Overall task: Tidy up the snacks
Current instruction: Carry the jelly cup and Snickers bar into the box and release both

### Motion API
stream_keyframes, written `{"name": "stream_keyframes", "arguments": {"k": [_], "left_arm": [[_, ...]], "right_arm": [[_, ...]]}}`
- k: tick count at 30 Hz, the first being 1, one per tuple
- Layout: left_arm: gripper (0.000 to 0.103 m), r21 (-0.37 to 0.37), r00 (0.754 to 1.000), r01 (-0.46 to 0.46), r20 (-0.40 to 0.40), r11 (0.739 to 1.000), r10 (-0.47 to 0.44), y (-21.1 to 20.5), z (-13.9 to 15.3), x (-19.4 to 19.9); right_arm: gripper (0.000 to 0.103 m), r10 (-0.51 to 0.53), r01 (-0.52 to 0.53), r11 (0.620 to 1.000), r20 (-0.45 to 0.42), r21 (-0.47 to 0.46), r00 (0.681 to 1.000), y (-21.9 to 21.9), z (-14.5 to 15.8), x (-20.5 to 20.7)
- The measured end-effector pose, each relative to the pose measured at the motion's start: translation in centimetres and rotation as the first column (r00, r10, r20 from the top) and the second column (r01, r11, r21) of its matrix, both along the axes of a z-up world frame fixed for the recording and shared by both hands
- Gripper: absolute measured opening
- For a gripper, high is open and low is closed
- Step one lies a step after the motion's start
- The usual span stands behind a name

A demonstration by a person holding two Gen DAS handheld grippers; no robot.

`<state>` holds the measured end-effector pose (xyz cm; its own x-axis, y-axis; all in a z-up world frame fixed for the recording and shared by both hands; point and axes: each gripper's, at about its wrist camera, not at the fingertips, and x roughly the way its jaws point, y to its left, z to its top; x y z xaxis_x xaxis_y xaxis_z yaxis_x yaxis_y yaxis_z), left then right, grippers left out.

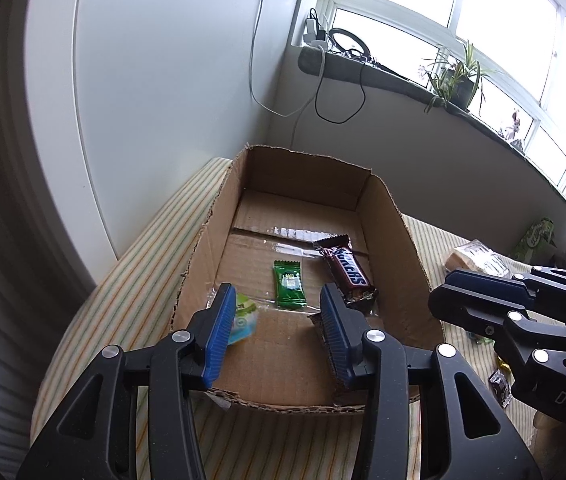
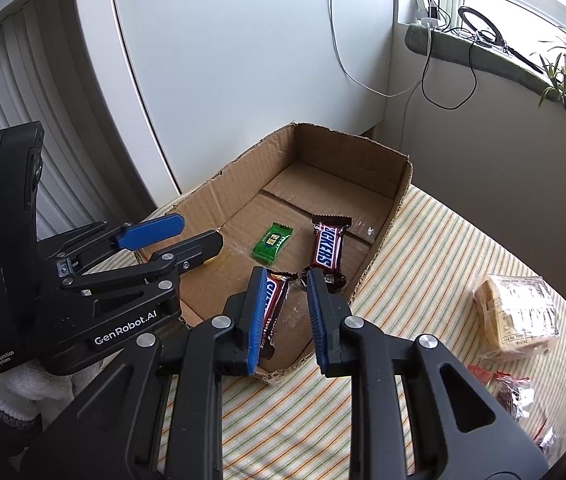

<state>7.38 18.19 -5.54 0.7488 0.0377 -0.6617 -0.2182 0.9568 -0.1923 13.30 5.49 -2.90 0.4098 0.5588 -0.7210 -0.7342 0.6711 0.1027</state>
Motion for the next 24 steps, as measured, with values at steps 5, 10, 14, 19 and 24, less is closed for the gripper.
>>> {"name": "stream_keyframes", "arguments": {"k": [5,10,14,19,24], "left_arm": [[0.042,0.003,1.000,0.002,0.008,1.000,-0.002,-0.4,0.4,-0.3],[0.043,0.012,1.000,0.003,0.016,1.000,-0.003,-0.9,1.0,-0.7],[0.043,0.023,1.000,0.013,0.023,1.000,-0.014,-1.7,1.5,-1.0],[0.043,0.026,0.999,0.034,0.030,0.999,-0.034,-3.0,2.1,-1.3],[0.043,0.021,0.997,0.064,0.036,0.998,-0.064,-4.8,2.5,-1.4]], "right_arm": [[0.021,-0.013,0.013,1.000,0.003,0.011,1.000,-0.9,0.4,-0.3],[0.021,-0.025,0.025,0.999,0.008,0.025,1.000,-2.1,1.1,-0.6],[0.021,-0.035,0.035,0.999,0.009,0.034,0.999,-3.1,1.4,-0.9],[0.023,-0.061,0.061,0.997,0.007,0.045,0.998,-5.2,1.5,-1.4],[0.045,-0.117,0.115,0.991,0.019,0.068,0.993,-8.5,1.7,-1.8]]}}
